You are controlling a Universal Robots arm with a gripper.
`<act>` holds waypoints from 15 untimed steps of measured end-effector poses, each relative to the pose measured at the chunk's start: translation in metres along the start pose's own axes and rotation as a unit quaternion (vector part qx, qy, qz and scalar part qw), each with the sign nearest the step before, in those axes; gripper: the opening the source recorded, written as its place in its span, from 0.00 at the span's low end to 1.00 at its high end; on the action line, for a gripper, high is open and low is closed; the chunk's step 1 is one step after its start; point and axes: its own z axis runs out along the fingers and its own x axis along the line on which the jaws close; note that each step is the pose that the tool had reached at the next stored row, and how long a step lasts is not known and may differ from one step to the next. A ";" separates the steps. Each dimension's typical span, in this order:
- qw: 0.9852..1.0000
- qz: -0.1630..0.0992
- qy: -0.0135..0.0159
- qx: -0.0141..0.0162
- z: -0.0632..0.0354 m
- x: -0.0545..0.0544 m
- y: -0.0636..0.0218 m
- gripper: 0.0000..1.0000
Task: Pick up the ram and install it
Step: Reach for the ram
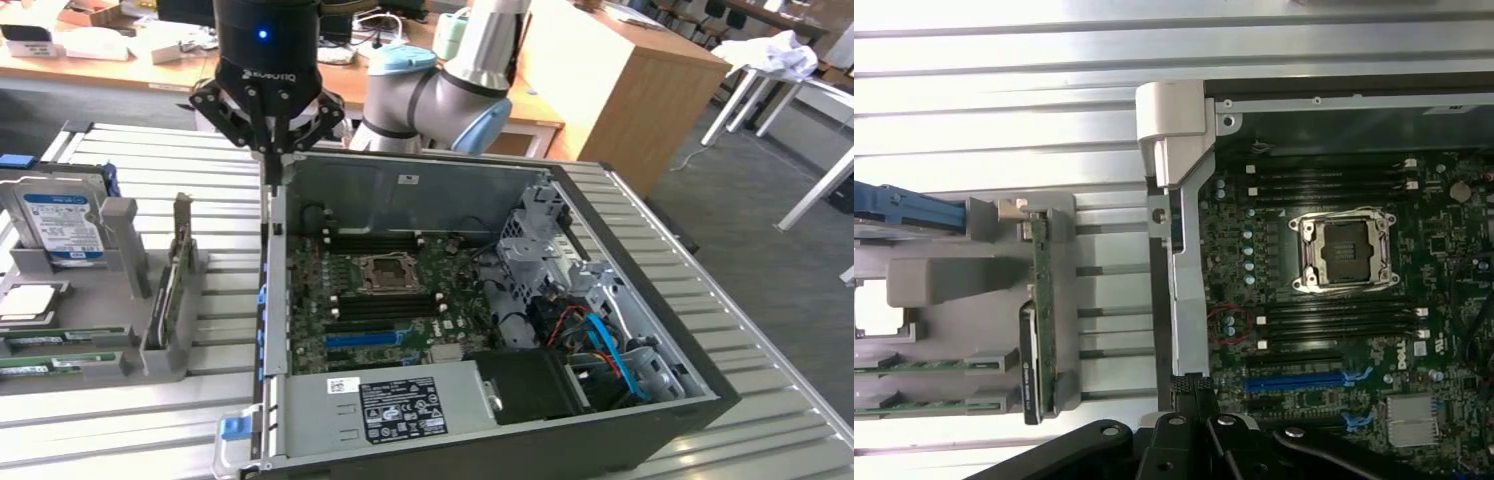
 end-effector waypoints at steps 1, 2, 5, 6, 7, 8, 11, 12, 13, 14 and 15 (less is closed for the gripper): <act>1.000 0.000 0.000 0.000 0.0000 0.002 0.0000 0.11; 1.000 0.000 0.000 0.000 -0.0001 0.003 -0.0001 0.11; 1.000 0.000 0.000 0.000 -0.0002 0.008 -0.0002 0.11; 1.000 0.000 0.000 0.000 -0.0002 0.010 -0.0002 0.11; 1.000 0.000 0.000 0.000 -0.0003 0.012 -0.0003 0.11; 1.000 0.000 0.000 0.000 -0.0003 0.013 -0.0004 0.11; 1.000 0.000 0.000 0.000 -0.0004 0.018 -0.0006 0.11; 1.000 0.000 0.000 0.000 -0.0004 0.020 -0.0006 0.11; 1.000 0.000 0.000 0.000 -0.0005 0.021 -0.0007 0.11; 1.000 0.000 0.000 0.000 -0.0005 0.023 -0.0008 0.11; 1.000 0.000 0.000 0.000 -0.0005 0.025 -0.0009 0.11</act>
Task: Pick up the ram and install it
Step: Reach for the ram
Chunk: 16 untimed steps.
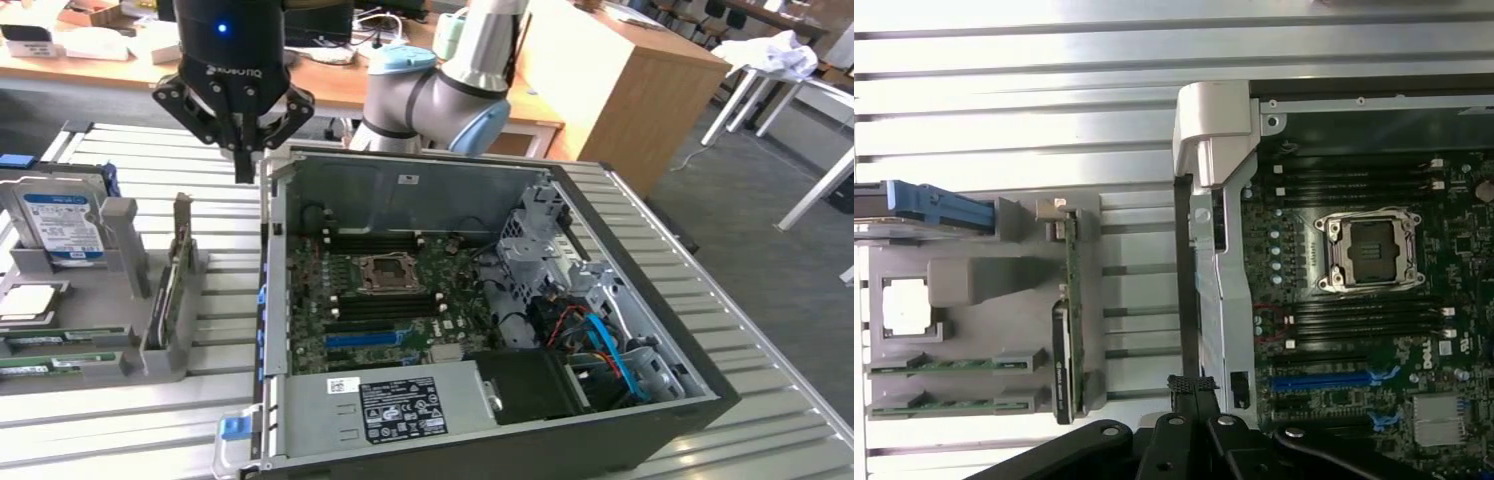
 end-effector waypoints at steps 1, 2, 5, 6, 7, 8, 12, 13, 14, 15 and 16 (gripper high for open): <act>1.000 0.000 0.000 0.000 0.0000 0.002 -0.0001 0.11; 1.000 0.000 0.000 0.000 -0.0001 0.003 -0.0001 0.11; 1.000 0.000 0.000 0.000 -0.0002 0.008 -0.0003 0.11; 1.000 0.000 0.000 0.000 -0.0002 0.010 -0.0004 0.11; 1.000 0.000 0.000 0.000 -0.0002 0.011 -0.0004 0.11; 1.000 0.000 0.000 0.000 -0.0003 0.013 -0.0005 0.11; 1.000 0.000 0.000 0.000 -0.0004 0.019 -0.0008 0.11; 1.000 0.000 0.000 0.000 -0.0004 0.021 -0.0009 0.11; 1.000 0.000 0.000 0.000 -0.0004 0.022 -0.0010 0.11; 1.000 0.000 0.000 0.000 -0.0005 0.024 -0.0011 0.11; 1.000 0.000 0.000 0.000 -0.0005 0.026 -0.0012 0.11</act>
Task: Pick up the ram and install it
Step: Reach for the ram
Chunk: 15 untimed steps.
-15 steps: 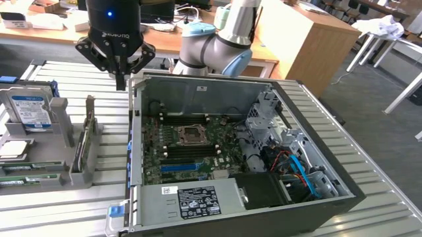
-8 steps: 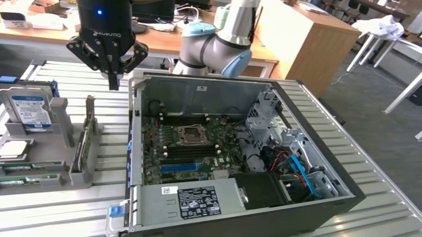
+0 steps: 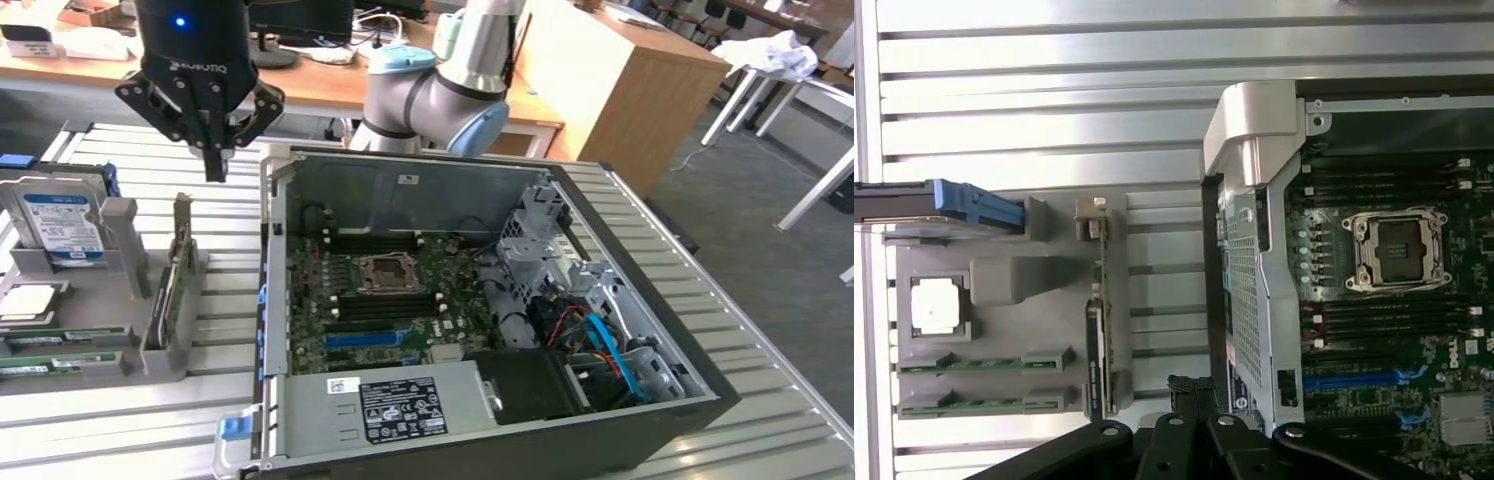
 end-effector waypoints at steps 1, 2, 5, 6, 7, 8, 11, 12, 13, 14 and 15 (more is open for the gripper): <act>1.000 0.000 0.000 0.000 -0.0001 0.002 -0.0001 0.11; 1.000 0.000 0.000 0.000 0.0000 0.004 -0.0002 0.11; 1.000 0.000 0.000 0.000 -0.0002 0.009 -0.0005 0.11; 1.000 0.000 0.000 0.000 -0.0002 0.011 -0.0006 0.11; 1.000 0.000 0.000 0.000 -0.0003 0.012 -0.0007 0.11; 1.000 0.000 0.000 0.000 -0.0003 0.014 -0.0008 0.11; 1.000 0.000 0.000 0.000 -0.0004 0.020 -0.0012 0.11; 1.000 0.000 0.000 0.000 -0.0005 0.022 -0.0013 0.11; 1.000 0.000 0.000 0.000 -0.0005 0.023 -0.0014 0.11; 1.000 0.000 0.000 0.000 -0.0005 0.025 -0.0015 0.11; 1.000 0.000 0.000 0.000 -0.0006 0.027 -0.0017 0.11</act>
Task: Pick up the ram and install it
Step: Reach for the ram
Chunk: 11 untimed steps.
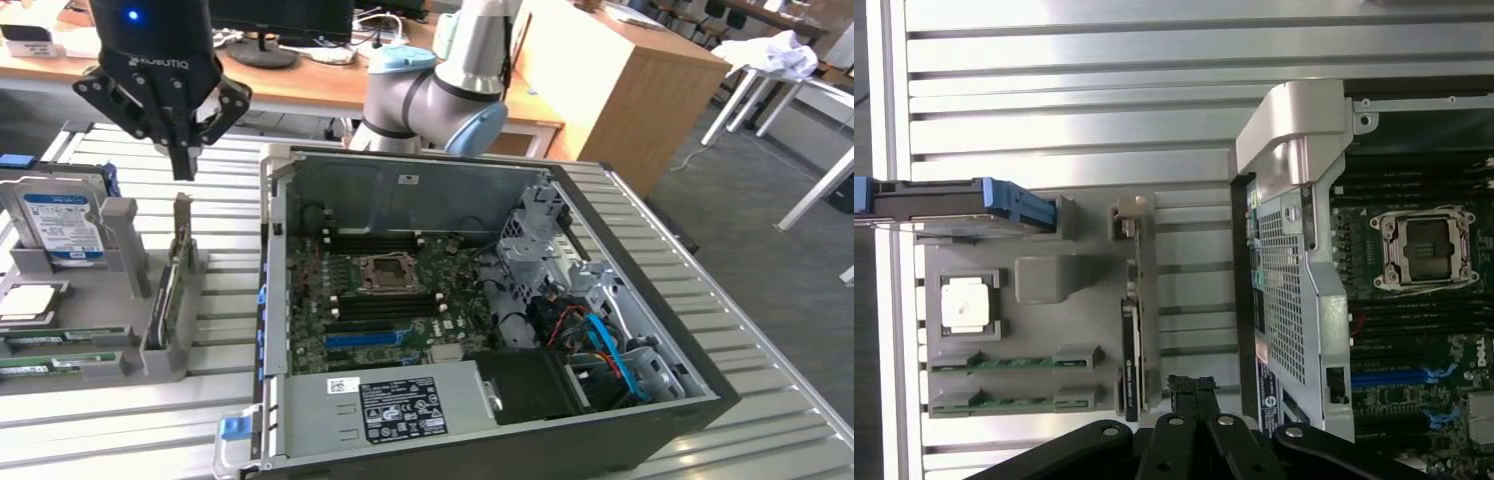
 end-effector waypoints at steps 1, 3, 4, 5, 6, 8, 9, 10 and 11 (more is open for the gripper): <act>1.000 0.000 0.000 0.000 -0.0001 0.002 -0.0001 0.11; 1.000 0.000 0.000 0.000 -0.0002 0.005 -0.0004 0.11; 1.000 0.000 0.000 0.000 -0.0002 0.007 -0.0005 0.11; 1.000 0.000 0.000 0.000 -0.0003 0.009 -0.0006 0.11; 1.000 0.000 0.000 0.000 -0.0003 0.011 -0.0007 0.11; 1.000 0.000 0.000 0.000 -0.0004 0.015 -0.0010 0.11; 1.000 0.000 0.000 0.000 -0.0004 0.017 -0.0011 0.11; 1.000 0.000 0.000 0.000 -0.0005 0.019 -0.0012 0.11; 1.000 0.000 0.000 0.000 -0.0005 0.021 -0.0013 0.11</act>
